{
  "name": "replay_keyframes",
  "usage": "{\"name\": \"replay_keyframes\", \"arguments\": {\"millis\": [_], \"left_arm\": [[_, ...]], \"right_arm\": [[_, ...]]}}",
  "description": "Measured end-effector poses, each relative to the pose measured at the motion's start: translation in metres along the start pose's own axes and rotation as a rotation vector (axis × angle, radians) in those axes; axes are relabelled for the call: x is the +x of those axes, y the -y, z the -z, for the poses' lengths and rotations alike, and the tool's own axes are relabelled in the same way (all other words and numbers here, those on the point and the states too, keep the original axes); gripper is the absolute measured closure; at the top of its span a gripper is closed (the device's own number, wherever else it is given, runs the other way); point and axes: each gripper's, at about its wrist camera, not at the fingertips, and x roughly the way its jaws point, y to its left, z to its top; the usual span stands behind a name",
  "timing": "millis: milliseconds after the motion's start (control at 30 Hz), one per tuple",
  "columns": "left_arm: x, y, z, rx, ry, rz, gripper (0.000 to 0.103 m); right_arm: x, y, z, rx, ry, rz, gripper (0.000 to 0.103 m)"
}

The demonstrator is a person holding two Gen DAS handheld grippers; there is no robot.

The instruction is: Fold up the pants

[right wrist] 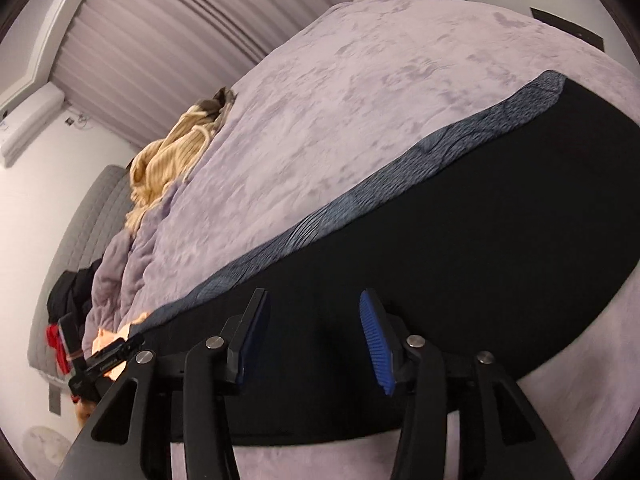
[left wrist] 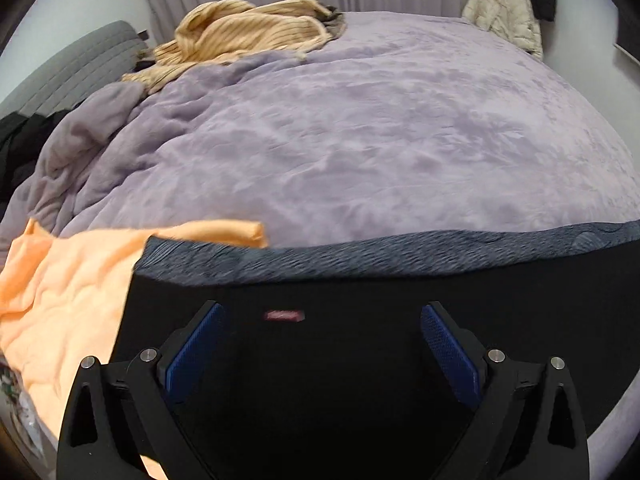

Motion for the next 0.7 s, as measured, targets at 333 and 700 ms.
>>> {"name": "replay_keyframes", "arguments": {"millis": [333,700], "left_arm": [[0.025,-0.076,0.05,-0.111,-0.021,-0.03,0.0],[0.029,-0.086,0.069,-0.087,0.084,0.052,0.0]], "right_arm": [[0.042,-0.086,0.091,-0.057,-0.25,-0.256,0.051],[0.099,-0.115,0.136,0.076,-0.323,-0.367,0.051]]}}
